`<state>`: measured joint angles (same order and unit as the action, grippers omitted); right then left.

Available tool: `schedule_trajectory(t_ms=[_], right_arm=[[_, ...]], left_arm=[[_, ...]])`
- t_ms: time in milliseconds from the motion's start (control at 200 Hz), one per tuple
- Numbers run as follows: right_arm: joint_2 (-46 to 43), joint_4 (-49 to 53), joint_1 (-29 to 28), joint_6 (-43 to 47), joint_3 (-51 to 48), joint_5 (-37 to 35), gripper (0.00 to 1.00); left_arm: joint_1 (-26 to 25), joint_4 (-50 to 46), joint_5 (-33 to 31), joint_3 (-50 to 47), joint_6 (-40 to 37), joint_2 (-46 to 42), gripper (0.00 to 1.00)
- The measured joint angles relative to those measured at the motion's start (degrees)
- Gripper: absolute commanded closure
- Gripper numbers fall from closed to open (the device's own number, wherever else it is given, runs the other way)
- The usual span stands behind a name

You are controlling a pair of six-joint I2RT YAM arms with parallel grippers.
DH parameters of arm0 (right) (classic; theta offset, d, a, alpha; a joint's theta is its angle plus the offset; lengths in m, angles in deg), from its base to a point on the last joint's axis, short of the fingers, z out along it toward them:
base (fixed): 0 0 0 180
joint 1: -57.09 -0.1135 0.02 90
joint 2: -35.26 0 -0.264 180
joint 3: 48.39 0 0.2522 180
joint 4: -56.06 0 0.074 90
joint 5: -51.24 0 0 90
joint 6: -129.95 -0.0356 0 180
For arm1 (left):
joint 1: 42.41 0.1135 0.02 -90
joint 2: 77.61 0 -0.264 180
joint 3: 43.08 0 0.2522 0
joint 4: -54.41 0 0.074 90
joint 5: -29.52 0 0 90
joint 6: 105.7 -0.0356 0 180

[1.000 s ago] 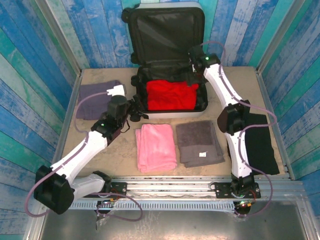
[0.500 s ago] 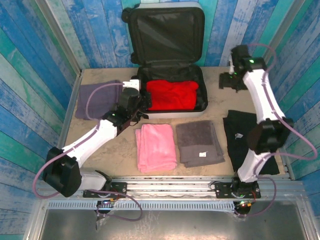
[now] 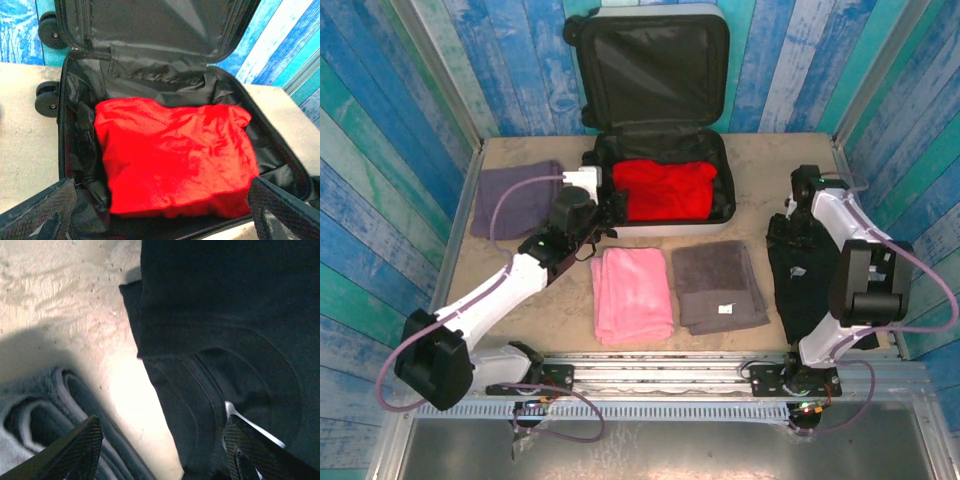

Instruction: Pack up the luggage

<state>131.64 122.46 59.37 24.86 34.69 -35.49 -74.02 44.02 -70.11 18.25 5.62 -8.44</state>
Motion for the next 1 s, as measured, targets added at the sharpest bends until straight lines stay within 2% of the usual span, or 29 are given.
schedule_trajectory(t_ms=[175,351,421,611,666,721,801,866,996], right_arm=[[5.77,-4.68,0.00,-0.37,0.00,0.00,0.51],[12.09,-5.29,-0.13,0.09,2.58,-1.77,0.72],[13.81,-5.81,-0.33,0.90,5.57,-2.01,0.77],[19.74,-8.35,-3.54,3.65,15.96,-1.53,0.80],[21.94,-8.28,-4.92,4.55,19.71,-1.44,0.78],[23.65,-8.00,-6.05,5.33,22.73,-1.53,0.69],[25.88,-7.06,-7.85,5.92,27.50,-1.86,0.51],[26.05,-5.95,-8.70,6.21,29.27,-2.23,0.31],[22.27,-3.91,-8.46,5.05,28.92,-4.09,0.16]], left_arm=[[-0.02,0.15,0.13,-1.57,1.84,-2.80,0.09],[-0.02,-0.31,-0.07,-3.19,3.13,-4.20,0.09],[-0.02,-0.70,-0.52,-3.19,3.19,-4.22,0.09],[-0.11,-1.75,-1.31,-3.19,4.07,-4.22,0.10],[-0.11,-1.79,-1.42,-3.19,4.28,-4.22,0.09],[-0.11,-1.79,-1.44,-3.19,4.50,-4.22,0.10],[-0.11,-2.01,-1.44,-3.19,4.66,-4.22,0.09],[-0.11,-2.19,-1.44,-3.19,4.63,-4.22,0.09],[-0.11,-2.16,-1.36,-3.19,4.00,-4.35,0.09]])
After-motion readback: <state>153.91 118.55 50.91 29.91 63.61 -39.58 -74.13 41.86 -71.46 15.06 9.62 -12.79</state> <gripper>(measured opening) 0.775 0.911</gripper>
